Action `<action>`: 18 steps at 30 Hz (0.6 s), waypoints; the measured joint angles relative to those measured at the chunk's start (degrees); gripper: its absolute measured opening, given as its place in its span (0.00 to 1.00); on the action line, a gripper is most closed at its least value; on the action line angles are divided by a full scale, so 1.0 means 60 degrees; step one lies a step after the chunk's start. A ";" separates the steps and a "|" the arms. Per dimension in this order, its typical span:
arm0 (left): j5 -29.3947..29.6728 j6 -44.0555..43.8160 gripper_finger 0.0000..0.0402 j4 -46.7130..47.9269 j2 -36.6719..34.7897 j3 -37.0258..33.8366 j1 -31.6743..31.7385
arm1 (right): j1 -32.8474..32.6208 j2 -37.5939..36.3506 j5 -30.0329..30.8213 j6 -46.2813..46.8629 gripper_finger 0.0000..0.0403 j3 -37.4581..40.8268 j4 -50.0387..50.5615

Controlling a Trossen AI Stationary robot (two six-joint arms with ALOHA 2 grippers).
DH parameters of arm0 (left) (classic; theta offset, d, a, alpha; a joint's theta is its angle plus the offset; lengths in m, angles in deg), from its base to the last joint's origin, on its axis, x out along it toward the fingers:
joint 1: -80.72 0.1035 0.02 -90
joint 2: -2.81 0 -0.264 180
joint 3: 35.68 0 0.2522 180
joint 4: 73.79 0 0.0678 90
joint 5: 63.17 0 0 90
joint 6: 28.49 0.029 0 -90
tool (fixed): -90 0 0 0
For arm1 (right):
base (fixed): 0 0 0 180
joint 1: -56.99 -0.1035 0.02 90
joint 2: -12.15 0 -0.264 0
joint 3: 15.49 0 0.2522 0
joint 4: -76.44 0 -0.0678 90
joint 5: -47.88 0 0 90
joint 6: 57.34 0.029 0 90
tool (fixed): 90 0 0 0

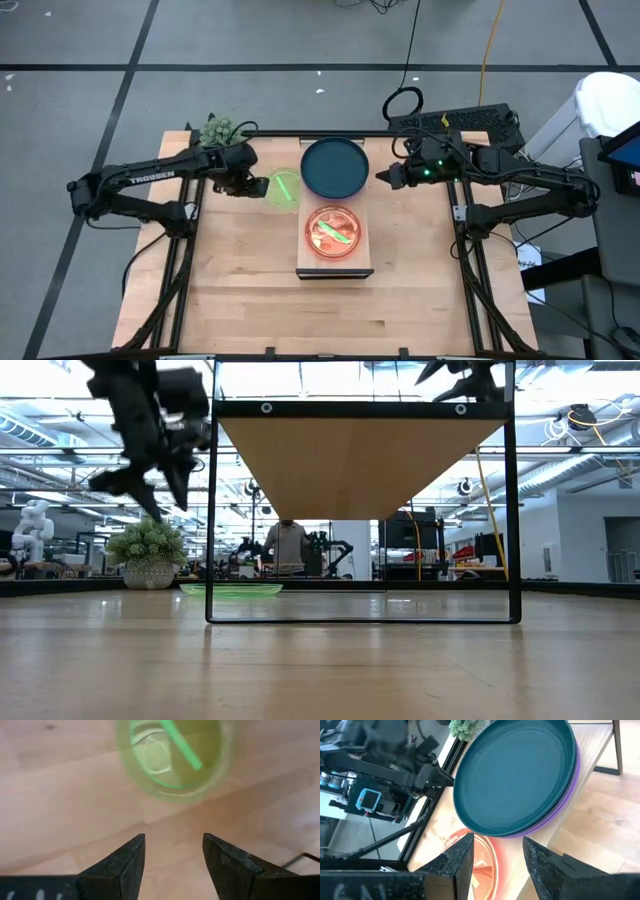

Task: Place and stack plates onto a shelf
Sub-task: Stack the green plate on top of the other green plate on the shelf

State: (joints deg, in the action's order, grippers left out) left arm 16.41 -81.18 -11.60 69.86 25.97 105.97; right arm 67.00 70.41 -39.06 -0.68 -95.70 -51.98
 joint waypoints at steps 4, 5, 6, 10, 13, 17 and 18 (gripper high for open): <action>-0.0272 0.0473 0.50 -0.0826 0.0003 -0.0747 0.0791 | -0.0002 0.0000 0.0020 -0.0379 0.38 0.0000 0.0005; -0.0279 0.0522 0.50 -0.1110 0.0004 -0.0925 0.0929 | -0.0002 0.0000 0.0024 -0.0451 0.38 0.0000 0.0005; -0.0282 0.0517 0.50 -0.1437 0.0004 -0.1102 0.1054 | -0.0002 0.0000 0.0024 -0.0539 0.38 0.0000 0.0005; 0.0142 0.0115 0.50 -0.2729 0.0004 -0.1791 0.1285 | -0.0002 0.0000 0.0020 -0.0695 0.38 0.0004 0.0005; 0.0638 -0.0282 0.50 -0.3419 0.0004 -0.2269 0.1281 | -0.0002 0.0000 0.0020 -0.0739 0.38 0.0004 0.0005; 0.0772 -0.0794 0.50 -0.4420 0.0004 -0.2939 0.1281 | 0.0001 0.0004 0.0020 -0.0727 0.38 0.0004 0.0005; 0.0778 -0.0901 0.50 -0.4631 0.0002 -0.3102 0.1281 | 0.0002 0.0004 0.0020 -0.0721 0.38 0.0004 0.0005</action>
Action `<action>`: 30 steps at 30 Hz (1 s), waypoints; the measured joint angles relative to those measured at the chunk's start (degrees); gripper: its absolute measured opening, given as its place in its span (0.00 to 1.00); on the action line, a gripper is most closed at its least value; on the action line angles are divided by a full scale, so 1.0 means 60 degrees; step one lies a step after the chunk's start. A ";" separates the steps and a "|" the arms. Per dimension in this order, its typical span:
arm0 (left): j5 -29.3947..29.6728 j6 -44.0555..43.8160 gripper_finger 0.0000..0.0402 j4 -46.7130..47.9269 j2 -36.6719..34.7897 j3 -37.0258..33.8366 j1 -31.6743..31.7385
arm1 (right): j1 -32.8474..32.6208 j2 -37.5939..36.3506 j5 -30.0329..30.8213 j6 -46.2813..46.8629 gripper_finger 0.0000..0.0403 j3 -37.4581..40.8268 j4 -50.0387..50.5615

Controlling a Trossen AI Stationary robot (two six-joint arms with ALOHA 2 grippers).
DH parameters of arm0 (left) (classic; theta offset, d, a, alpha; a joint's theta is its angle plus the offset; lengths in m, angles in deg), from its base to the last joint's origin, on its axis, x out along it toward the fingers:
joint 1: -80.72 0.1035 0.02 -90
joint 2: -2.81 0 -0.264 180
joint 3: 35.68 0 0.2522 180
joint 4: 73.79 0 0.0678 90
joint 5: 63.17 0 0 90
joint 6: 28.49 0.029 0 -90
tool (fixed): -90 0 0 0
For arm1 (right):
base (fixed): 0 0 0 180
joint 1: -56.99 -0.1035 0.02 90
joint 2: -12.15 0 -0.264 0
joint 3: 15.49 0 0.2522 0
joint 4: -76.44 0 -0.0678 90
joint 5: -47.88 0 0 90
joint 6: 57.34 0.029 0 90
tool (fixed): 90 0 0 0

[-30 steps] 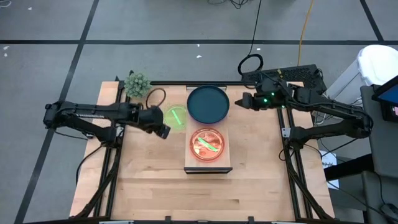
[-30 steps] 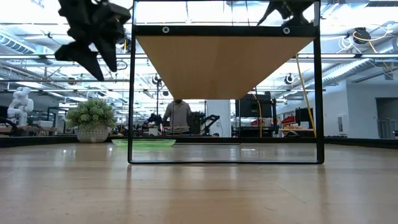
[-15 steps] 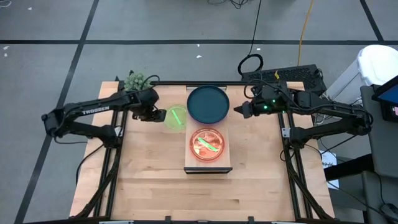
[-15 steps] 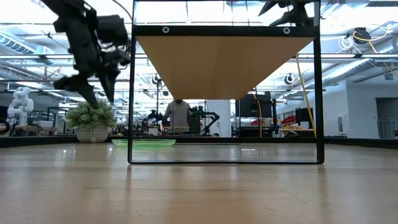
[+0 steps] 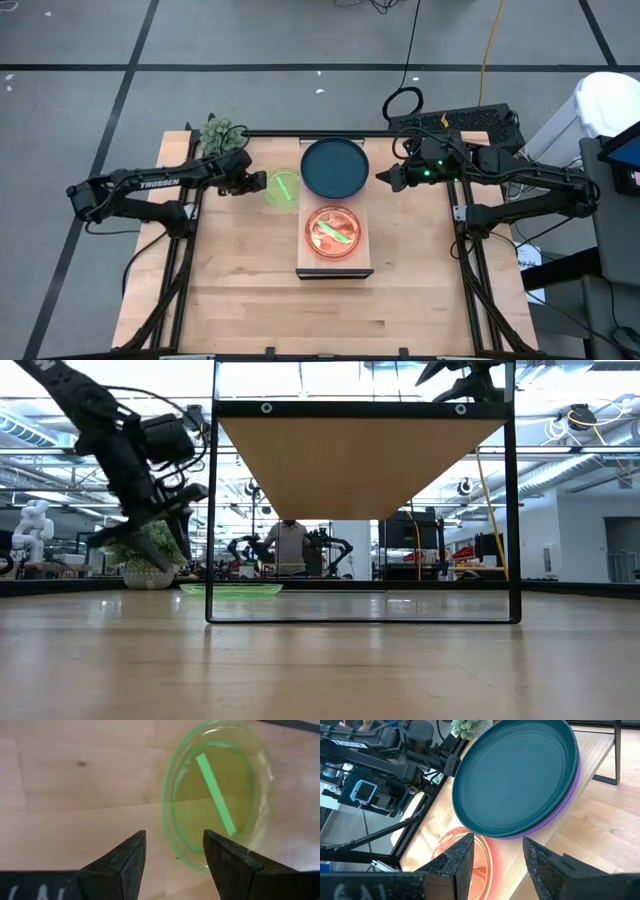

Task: Place and stack plates onto a shelf
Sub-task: Stack the green plate on top of the other green plate on the shelf

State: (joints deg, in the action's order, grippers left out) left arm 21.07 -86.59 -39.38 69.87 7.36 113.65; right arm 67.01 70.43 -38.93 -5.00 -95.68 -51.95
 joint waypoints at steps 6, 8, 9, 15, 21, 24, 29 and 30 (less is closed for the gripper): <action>0.0006 -0.0587 0.50 -0.0869 0.0001 -0.0856 0.0000 | 0.0000 0.0000 0.0002 0.0011 0.38 0.0000 -0.0002; 0.0000 -0.0672 0.50 -0.1198 0.0001 -0.1052 0.0000 | 0.0000 0.0000 0.0000 0.0011 0.38 0.0000 0.0000; -0.0004 -0.0658 0.50 -0.1397 0.0001 -0.1146 0.0000 | 0.0000 0.0000 0.0000 0.0011 0.38 0.0000 -0.0002; -0.0016 -0.0912 0.50 -0.2287 0.0002 -0.1560 -0.0004 | 0.0000 0.0000 0.0004 0.0011 0.38 0.0000 -0.0004; 0.0124 -0.0833 0.50 -0.2737 0.0127 -0.1559 -0.0004 | 0.0000 0.0000 0.0026 0.0011 0.38 0.0003 -0.0004; 0.0142 -0.0774 0.50 -0.3010 0.0349 -0.1559 -0.0004 | 0.0000 0.0000 0.0273 0.0011 0.38 0.0004 -0.0004; 0.0144 -0.0745 0.50 -0.3109 0.0687 -0.1545 -0.0007 | 0.0004 0.0004 0.0466 0.0011 0.38 0.0004 -0.0004; 0.0142 -0.0675 0.50 -0.3204 0.0725 -0.1544 -0.0007 | 0.0004 0.0000 0.0470 0.0011 0.38 0.0004 -0.0004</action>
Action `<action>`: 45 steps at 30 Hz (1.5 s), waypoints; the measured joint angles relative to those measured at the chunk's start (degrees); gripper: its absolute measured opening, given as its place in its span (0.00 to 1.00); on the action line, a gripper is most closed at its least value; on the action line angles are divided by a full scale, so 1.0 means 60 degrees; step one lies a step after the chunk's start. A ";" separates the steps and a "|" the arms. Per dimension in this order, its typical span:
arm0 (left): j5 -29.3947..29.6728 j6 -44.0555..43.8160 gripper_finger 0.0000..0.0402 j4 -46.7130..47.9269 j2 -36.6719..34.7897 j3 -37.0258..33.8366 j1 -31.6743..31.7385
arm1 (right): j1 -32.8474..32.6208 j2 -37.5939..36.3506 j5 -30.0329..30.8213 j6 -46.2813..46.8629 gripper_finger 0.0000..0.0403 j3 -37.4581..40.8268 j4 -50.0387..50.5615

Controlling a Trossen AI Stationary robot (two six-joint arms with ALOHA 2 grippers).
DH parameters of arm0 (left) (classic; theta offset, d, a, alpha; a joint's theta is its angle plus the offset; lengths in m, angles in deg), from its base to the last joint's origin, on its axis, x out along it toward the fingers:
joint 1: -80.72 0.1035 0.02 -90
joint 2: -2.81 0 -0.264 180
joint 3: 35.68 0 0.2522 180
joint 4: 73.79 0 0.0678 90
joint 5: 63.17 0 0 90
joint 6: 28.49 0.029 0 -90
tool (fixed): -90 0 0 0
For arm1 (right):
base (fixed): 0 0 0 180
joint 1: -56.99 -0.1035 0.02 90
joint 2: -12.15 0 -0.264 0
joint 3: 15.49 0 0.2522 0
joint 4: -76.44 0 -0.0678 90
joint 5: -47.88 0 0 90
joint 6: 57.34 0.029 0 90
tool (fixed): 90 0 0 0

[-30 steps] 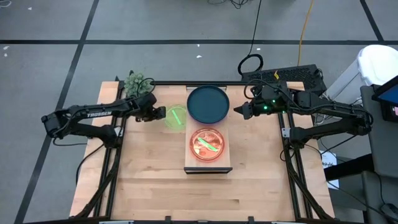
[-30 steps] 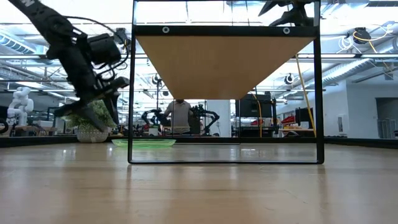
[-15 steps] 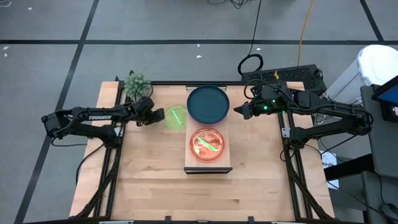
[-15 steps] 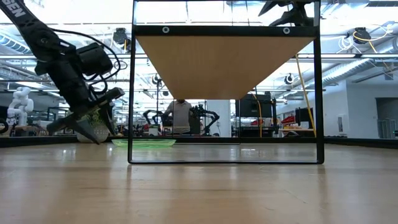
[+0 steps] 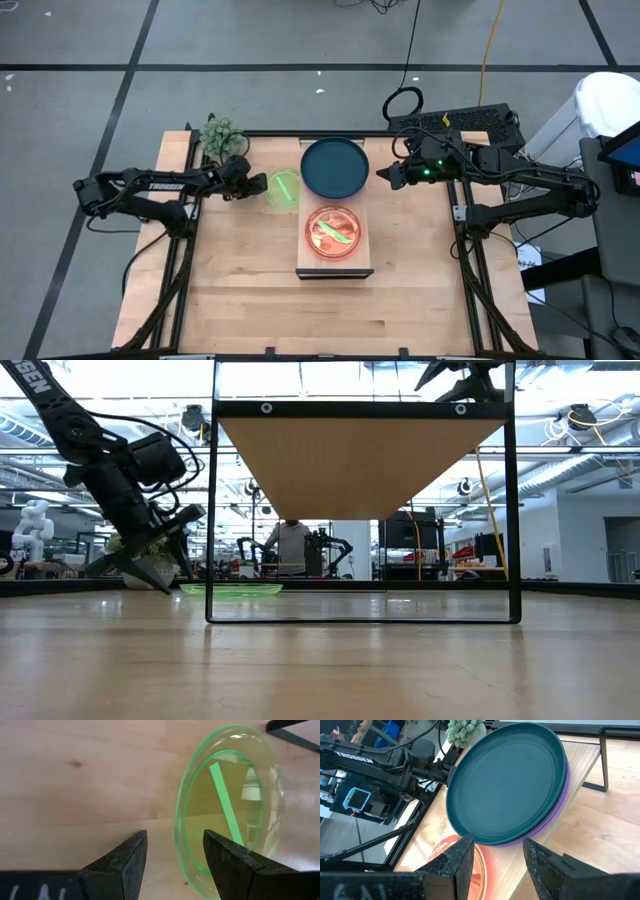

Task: Place and stack plates onto a shelf
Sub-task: Stack the green plate on top of the other green plate on the shelf

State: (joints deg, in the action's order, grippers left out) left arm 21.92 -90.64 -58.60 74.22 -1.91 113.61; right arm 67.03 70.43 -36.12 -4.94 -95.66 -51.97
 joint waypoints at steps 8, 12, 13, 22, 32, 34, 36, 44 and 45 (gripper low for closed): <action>0.0000 0.0014 0.50 -0.0477 0.0333 0.0007 0.0000 | 0.0000 0.0003 0.0040 -0.0044 0.38 0.0000 0.0012; -0.0119 0.0018 0.50 -0.0797 0.0529 0.0011 0.0000 | 0.0000 0.0003 0.0047 -0.0069 0.38 0.0000 0.0022; -0.0138 0.0012 0.50 -0.0893 0.0548 0.0011 0.0000 | 0.0000 0.0003 0.0051 -0.0069 0.38 0.0000 0.0022; -0.0021 0.0058 0.36 -0.0822 0.0599 0.0000 0.0000 | 0.0000 0.0003 0.0072 -0.0069 0.38 0.0000 0.0025; 0.0146 0.0462 0.17 -0.0681 0.0610 -0.0011 0.0000 | 0.0000 0.0003 0.0069 -0.0069 0.38 0.0000 0.0025; 0.0153 0.0579 0.15 -0.0670 0.0610 -0.0014 -0.0002 | 0.0000 0.0003 0.0069 -0.0069 0.38 0.0000 0.0025; 0.0174 0.0662 0.12 -0.0623 0.0610 -0.0015 0.0000 | 0.0000 0.0003 0.0069 -0.0069 0.38 0.0000 0.0025; 0.0350 0.0673 0.01 -0.0522 0.0606 -0.0015 -0.0004 | 0.0000 0.0003 0.0052 -0.0069 0.38 0.0000 0.0025; 0.0350 0.0668 0.01 -0.0524 0.0603 -0.0015 -0.0004 | 0.0000 0.0003 0.0051 -0.0069 0.38 0.0000 0.0025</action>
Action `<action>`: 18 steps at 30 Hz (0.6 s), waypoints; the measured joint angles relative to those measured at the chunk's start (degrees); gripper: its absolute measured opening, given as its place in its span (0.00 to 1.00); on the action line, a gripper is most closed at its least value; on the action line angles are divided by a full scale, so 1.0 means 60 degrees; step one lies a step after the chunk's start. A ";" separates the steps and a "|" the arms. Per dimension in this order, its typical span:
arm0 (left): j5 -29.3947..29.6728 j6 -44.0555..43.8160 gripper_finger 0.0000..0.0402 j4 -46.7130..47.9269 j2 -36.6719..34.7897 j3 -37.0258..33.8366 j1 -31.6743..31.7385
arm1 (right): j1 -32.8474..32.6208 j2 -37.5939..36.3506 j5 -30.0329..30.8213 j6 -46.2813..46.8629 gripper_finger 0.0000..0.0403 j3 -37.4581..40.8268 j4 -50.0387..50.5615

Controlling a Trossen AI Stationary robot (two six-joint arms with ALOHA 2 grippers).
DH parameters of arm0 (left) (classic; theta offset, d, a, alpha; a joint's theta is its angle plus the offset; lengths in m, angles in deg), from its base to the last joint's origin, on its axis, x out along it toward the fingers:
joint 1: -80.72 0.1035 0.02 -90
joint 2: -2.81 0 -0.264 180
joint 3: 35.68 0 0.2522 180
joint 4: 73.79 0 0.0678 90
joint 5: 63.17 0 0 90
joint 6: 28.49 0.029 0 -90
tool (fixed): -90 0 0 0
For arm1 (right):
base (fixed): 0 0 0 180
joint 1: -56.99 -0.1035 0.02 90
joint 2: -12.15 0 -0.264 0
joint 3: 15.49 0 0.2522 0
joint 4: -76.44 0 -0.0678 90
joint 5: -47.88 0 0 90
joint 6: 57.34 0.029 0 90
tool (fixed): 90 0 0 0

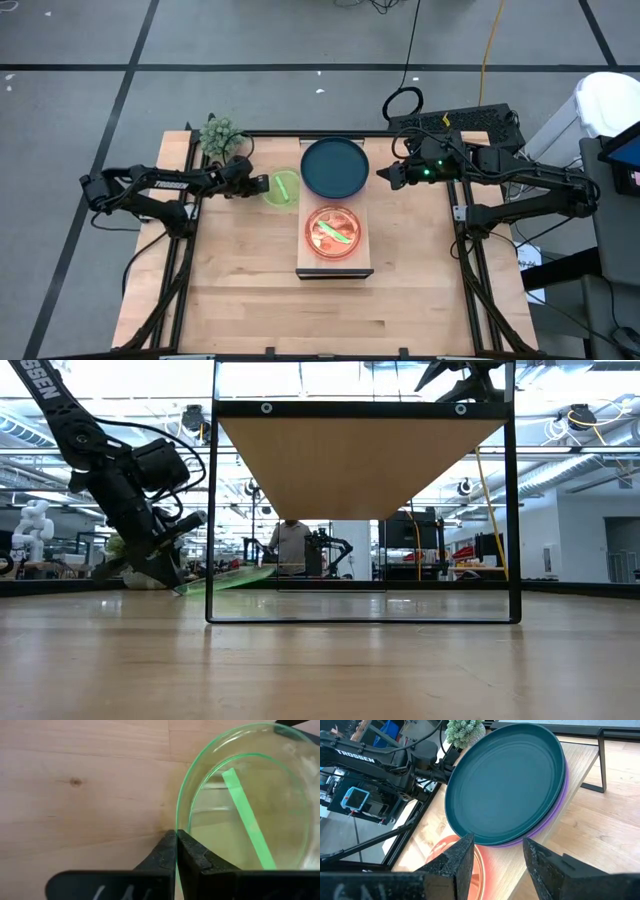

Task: Place and stack plates onto a shelf
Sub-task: Stack the green plate on top of the other green plate on the shelf

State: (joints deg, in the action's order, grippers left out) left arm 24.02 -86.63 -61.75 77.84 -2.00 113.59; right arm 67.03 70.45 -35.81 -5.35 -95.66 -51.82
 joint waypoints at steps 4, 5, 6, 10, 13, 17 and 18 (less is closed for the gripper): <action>-0.0118 -0.0006 0.01 -0.0103 -0.0023 0.0000 0.0000 | 0.0000 0.0000 -0.0007 0.0000 0.38 0.0000 0.0000; -0.0242 -0.0006 0.01 -0.0178 -0.0023 0.0000 0.0003 | 0.0000 0.0000 -0.0007 0.0000 0.38 0.0000 0.0000; -0.0364 -0.0006 0.01 -0.0234 -0.0023 0.0000 0.0004 | 0.0000 0.0000 -0.0007 0.0000 0.38 0.0000 0.0000; -0.0870 0.0261 0.01 -0.0081 -0.0322 -0.0007 -0.0006 | 0.0000 0.0000 -0.0016 0.0104 0.38 0.0000 0.0002; -0.0997 0.0466 0.01 0.0395 -0.0849 -0.0007 -0.0002 | -0.0001 0.0000 -0.0022 0.0196 0.38 0.0000 0.0000; -0.1003 0.0620 0.01 0.1267 -0.1846 -0.0007 0.0000 | -0.0003 0.0000 -0.0044 0.0308 0.38 0.0000 0.0000; -0.0995 0.0639 0.01 0.1505 -0.2148 -0.0007 0.0000 | -0.0004 0.0000 -0.0051 0.0346 0.38 0.0000 0.0000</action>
State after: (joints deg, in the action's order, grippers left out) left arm 18.05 -82.79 -52.72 64.95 -2.04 113.59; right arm 67.01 70.45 -36.12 -3.28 -95.66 -51.82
